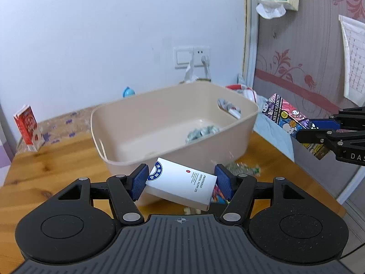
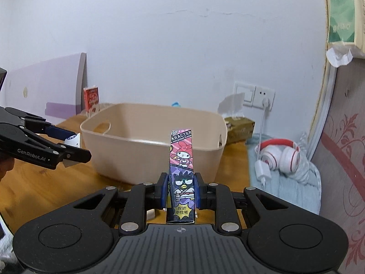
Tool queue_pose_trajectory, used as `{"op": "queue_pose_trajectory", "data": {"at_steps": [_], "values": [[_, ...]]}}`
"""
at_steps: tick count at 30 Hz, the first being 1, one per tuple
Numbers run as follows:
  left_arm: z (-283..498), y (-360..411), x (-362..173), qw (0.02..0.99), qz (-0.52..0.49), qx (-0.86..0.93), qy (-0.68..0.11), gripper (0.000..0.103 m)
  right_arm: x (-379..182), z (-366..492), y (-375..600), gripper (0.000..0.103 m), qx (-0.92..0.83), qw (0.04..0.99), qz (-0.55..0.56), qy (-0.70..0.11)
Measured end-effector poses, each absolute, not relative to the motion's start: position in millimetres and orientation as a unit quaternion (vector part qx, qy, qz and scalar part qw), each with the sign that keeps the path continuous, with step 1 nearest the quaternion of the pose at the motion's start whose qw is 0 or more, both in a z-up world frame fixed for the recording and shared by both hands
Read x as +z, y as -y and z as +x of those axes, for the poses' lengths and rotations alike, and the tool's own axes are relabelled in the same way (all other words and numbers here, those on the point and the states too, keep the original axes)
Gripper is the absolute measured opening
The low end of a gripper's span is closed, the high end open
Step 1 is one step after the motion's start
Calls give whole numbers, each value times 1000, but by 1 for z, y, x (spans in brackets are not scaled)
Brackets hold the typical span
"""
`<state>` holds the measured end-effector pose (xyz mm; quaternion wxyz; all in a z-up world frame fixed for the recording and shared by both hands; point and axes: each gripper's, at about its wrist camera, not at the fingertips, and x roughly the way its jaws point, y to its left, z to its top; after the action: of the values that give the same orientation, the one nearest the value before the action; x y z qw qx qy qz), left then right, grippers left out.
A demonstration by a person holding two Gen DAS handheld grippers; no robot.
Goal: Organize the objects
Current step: 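Carry the white box and cartoon snack box over the basket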
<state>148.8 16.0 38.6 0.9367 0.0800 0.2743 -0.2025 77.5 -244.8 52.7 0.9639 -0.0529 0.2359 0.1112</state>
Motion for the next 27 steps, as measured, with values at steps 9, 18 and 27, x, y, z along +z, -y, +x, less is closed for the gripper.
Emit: {"op": "queue_pose_trajectory", "data": {"at_steps": [9,18,27], "values": [[175,-10,58,943,81,-194,-259,65,69,98,239,22,114,968,-53,-217],[219,4,51,944,95,-164,-270,65,78,128,237,22,119,969,-37,-213],[258,13,33,941,79,-135,-301,65,71,164,228,22,117,965,-43,-231]]}}
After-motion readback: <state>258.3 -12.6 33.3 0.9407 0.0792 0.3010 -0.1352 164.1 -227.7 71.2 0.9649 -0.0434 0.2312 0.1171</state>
